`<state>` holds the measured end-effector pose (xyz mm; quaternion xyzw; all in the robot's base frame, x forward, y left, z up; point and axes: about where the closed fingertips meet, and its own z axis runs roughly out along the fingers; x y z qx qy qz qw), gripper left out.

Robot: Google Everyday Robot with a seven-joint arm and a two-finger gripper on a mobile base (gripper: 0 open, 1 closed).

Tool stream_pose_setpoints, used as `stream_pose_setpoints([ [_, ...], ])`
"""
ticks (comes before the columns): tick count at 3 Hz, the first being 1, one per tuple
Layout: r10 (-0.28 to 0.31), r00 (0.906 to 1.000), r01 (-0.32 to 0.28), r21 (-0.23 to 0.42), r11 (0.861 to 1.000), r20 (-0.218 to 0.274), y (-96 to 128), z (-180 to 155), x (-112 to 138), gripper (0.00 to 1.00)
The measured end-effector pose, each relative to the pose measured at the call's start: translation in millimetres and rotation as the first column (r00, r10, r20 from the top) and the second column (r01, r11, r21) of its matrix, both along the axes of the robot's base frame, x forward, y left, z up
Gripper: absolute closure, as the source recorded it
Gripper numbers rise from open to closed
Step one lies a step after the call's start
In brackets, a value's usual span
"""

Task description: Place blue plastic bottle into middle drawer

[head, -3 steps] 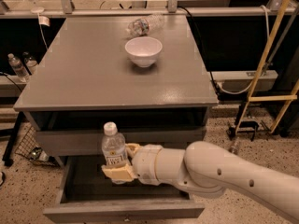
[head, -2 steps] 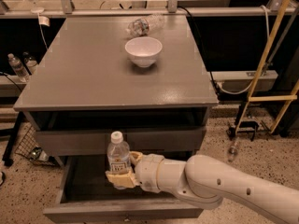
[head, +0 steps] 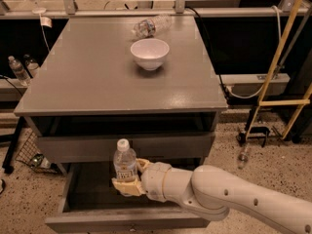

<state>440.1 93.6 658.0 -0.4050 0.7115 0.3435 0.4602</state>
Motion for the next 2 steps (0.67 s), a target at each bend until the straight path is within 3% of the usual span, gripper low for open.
stream_pose_setpoints([
  [2, -0.041, 0.9985, 0.042, -0.014, 0.999, 0.035, -3.5, -58.5, 21.2, 1.00],
])
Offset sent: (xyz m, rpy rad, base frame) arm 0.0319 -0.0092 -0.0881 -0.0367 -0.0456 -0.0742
